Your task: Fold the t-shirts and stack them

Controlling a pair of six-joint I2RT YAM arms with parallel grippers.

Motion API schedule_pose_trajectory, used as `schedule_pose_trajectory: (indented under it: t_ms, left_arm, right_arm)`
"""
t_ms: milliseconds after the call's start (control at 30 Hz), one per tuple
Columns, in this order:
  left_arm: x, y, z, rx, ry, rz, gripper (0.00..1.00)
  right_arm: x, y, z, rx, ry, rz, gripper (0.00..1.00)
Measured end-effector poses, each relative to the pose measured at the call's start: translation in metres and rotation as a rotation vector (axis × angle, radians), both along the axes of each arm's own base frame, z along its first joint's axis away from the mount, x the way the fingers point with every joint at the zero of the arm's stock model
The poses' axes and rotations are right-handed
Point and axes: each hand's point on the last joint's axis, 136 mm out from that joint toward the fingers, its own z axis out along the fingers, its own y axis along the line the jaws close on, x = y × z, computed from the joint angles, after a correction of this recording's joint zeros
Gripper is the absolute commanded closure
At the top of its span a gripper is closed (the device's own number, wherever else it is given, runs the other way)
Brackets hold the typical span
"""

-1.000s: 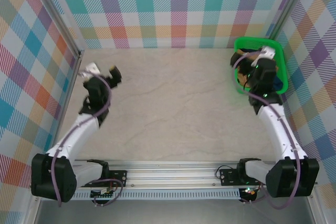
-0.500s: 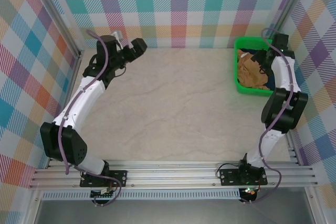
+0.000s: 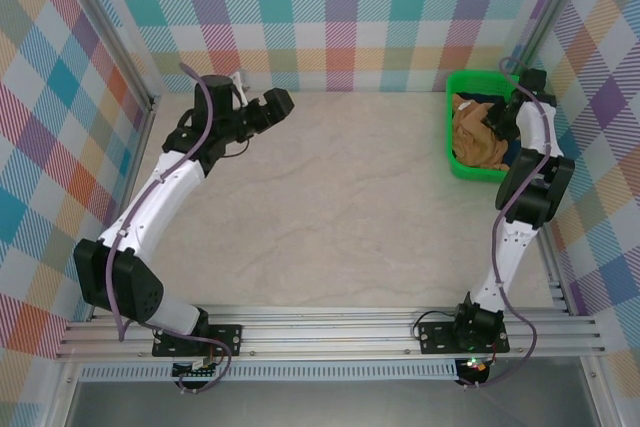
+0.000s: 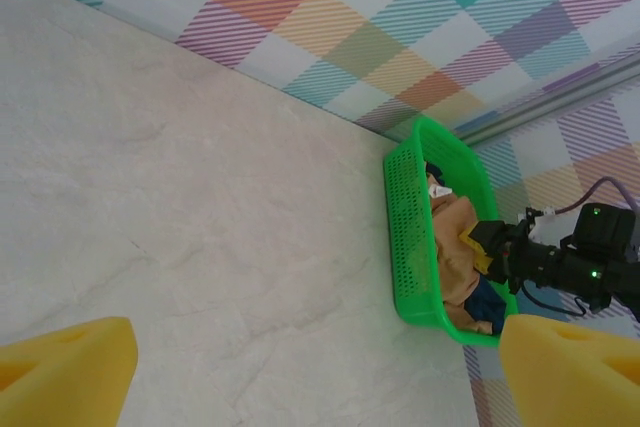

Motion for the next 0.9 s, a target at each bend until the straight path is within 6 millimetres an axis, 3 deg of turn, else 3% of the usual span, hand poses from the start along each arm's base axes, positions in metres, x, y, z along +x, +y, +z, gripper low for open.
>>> schedule_pose_trajectory:
  t_ms: [67, 167, 267, 367, 467, 567, 700, 800, 900]
  left_arm:
    - [-0.004, 0.001, 0.001, 0.004, 0.004, -0.001, 0.08]
    - [-0.009, 0.003, 0.003, 0.007, 0.002, -0.002, 0.09]
    - [-0.012, 0.004, 0.003, 0.009, 0.004, 0.000, 0.09]
    - [-0.013, 0.005, -0.002, 0.017, 0.020, 0.000, 0.10]
    - [-0.014, 0.008, -0.007, 0.033, 0.035, 0.010, 0.10]
    - [-0.014, 0.013, -0.012, 0.054, 0.048, 0.034, 0.09]
    - [-0.014, 0.023, -0.020, 0.093, 0.075, 0.083, 0.09]
    - [-0.015, 0.037, -0.030, 0.149, 0.108, 0.148, 0.09]
    - [-0.020, 0.056, -0.038, 0.214, 0.138, 0.225, 0.09]
  right_arm:
    - [0.002, 0.001, 0.004, -0.002, -0.026, -0.001, 1.00]
    - [-0.007, 0.009, 0.017, -0.024, -0.060, 0.000, 1.00]
    - [-0.013, 0.024, 0.058, -0.080, -0.138, 0.014, 1.00]
    - [-0.016, 0.052, 0.137, -0.143, -0.310, 0.047, 1.00]
    - [-0.028, 0.086, 0.232, -0.177, -0.544, 0.094, 1.00]
    - [-0.046, 0.127, 0.320, -0.153, -0.777, 0.174, 1.00]
    - [-0.064, 0.187, 0.402, -0.058, -1.009, 0.324, 1.00]
    - [-0.077, 0.244, 0.434, 0.047, -1.096, 0.473, 1.00]
    - [-0.091, 0.305, 0.434, 0.154, -1.102, 0.629, 1.00]
